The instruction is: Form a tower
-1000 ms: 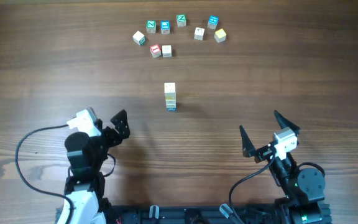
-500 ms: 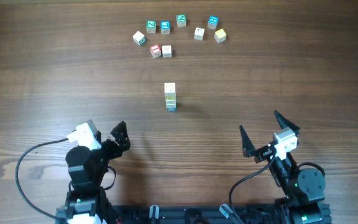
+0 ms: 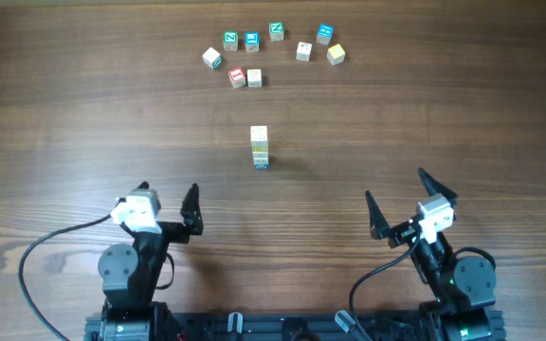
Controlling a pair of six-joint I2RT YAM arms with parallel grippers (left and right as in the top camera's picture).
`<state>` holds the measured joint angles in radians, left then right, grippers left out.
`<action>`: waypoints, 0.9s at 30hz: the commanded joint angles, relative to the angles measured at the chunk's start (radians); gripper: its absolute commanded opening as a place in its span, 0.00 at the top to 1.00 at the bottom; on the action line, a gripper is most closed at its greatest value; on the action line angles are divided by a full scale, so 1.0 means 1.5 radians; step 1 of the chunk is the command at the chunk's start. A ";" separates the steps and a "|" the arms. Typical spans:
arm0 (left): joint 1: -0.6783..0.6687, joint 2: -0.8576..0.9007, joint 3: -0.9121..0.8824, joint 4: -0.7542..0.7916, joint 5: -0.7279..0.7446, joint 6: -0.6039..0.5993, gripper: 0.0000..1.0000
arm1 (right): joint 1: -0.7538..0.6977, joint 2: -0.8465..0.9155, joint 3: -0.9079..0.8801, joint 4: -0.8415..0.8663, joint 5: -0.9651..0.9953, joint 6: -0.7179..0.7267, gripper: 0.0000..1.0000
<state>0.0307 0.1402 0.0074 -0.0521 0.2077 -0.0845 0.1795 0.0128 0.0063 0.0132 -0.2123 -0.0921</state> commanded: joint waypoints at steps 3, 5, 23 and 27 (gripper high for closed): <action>-0.016 -0.078 -0.001 -0.008 -0.014 0.146 0.00 | -0.003 -0.006 -0.001 0.001 0.008 -0.007 0.00; -0.016 -0.091 -0.001 -0.011 -0.047 0.172 0.00 | -0.003 -0.006 -0.001 0.001 0.008 -0.007 0.00; -0.003 -0.090 -0.001 -0.016 -0.122 0.176 0.00 | -0.003 -0.006 -0.001 0.001 0.008 -0.007 0.00; -0.003 -0.090 -0.001 -0.016 -0.122 0.176 0.00 | -0.003 -0.006 -0.001 0.001 0.008 -0.007 0.00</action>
<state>0.0196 0.0139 0.0078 -0.0669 0.0456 0.1608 0.1795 0.0128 0.0063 0.0135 -0.2123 -0.0921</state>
